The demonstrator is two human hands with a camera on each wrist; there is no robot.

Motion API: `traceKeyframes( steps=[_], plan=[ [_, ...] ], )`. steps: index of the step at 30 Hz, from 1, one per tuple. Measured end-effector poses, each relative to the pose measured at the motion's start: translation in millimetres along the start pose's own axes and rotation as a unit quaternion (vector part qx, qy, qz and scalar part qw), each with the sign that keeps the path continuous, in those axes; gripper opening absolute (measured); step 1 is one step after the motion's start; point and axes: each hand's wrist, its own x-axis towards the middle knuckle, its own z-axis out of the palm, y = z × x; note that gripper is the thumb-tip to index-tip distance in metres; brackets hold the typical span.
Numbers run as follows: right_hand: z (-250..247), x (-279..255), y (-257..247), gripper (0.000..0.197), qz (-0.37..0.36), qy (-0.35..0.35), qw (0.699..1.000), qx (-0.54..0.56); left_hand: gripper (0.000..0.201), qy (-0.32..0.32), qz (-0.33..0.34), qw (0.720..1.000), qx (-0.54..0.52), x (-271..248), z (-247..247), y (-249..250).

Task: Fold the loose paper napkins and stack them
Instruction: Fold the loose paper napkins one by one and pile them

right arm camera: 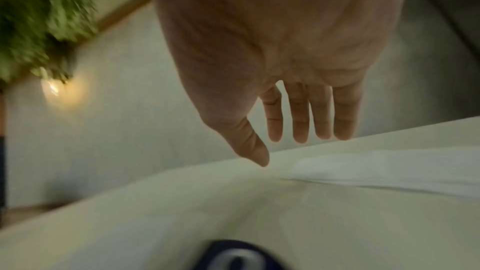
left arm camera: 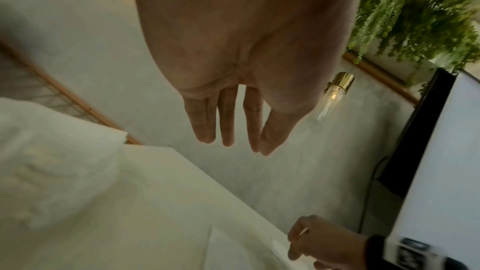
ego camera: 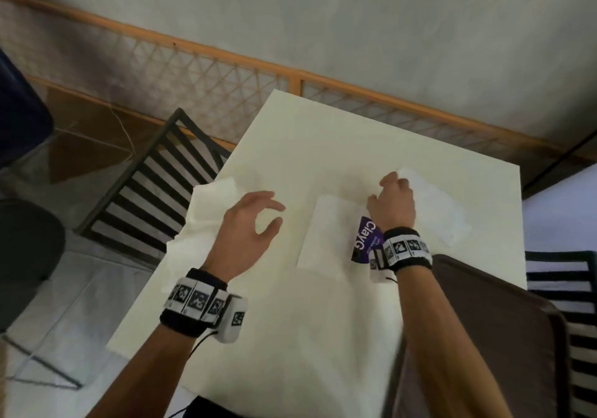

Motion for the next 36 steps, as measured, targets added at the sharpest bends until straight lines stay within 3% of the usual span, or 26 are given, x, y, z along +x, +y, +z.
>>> traceKeyframes(
  steps=[2,4,7,10,14,17,19,22,24,26,29,31,33,36],
  plan=[
    [-11,18,35,0.056,0.045,-0.024,0.997,-0.061,0.02,-0.031,-0.002,0.998,-0.05,-11,14,15],
    [-16,24,59,0.051,0.076,-0.037,0.993,-0.083,0.019,-0.05,-0.004,0.996,-0.078,-20,25,23],
    [-14,27,78,0.033,0.055,-0.005,0.992,-0.111,0.019,-0.075,0.001,0.993,-0.089,-29,35,32],
    [-19,29,80,0.033,0.047,-0.019,0.991,-0.123,0.019,-0.087,-0.002,0.991,-0.099,-30,38,34],
    [-45,16,50,0.035,0.107,-0.062,0.992,-0.012,0.016,-0.098,-0.01,0.989,-0.107,-27,39,38],
    [-58,-22,23,0.016,0.055,-0.079,0.986,0.139,0.014,-0.089,-0.039,0.987,-0.129,-25,44,40],
    [-65,-62,3,0.01,0.041,-0.11,0.951,0.287,0.022,-0.088,-0.077,0.982,-0.149,-25,48,40],
    [-73,-124,-25,0.029,0.043,-0.215,0.843,0.491,0.033,-0.085,-0.136,0.964,-0.212,-30,52,41],
    [-65,-153,-30,0.03,0.042,-0.272,0.793,0.543,0.029,-0.066,-0.147,0.954,-0.253,-37,51,40],
    [-52,-171,-27,0.027,0.055,-0.29,0.777,0.556,0.021,-0.031,-0.138,0.958,-0.248,-47,49,34],
    [-28,-184,-18,0.017,0.093,-0.285,0.792,0.532,0.015,0.01,-0.132,0.963,-0.236,-61,49,19],
    [-12,-190,-14,0.01,0.097,-0.267,0.824,0.491,0.013,0.008,-0.143,0.966,-0.215,-71,51,8],
    [0,-192,-12,0.023,0.065,-0.219,0.866,0.445,0.011,-0.003,-0.161,0.965,-0.207,-81,55,-1],
    [8,-194,-20,0.049,-0.005,-0.191,0.889,0.416,0.012,-0.012,-0.175,0.962,-0.209,-93,56,-10]
  ],
)
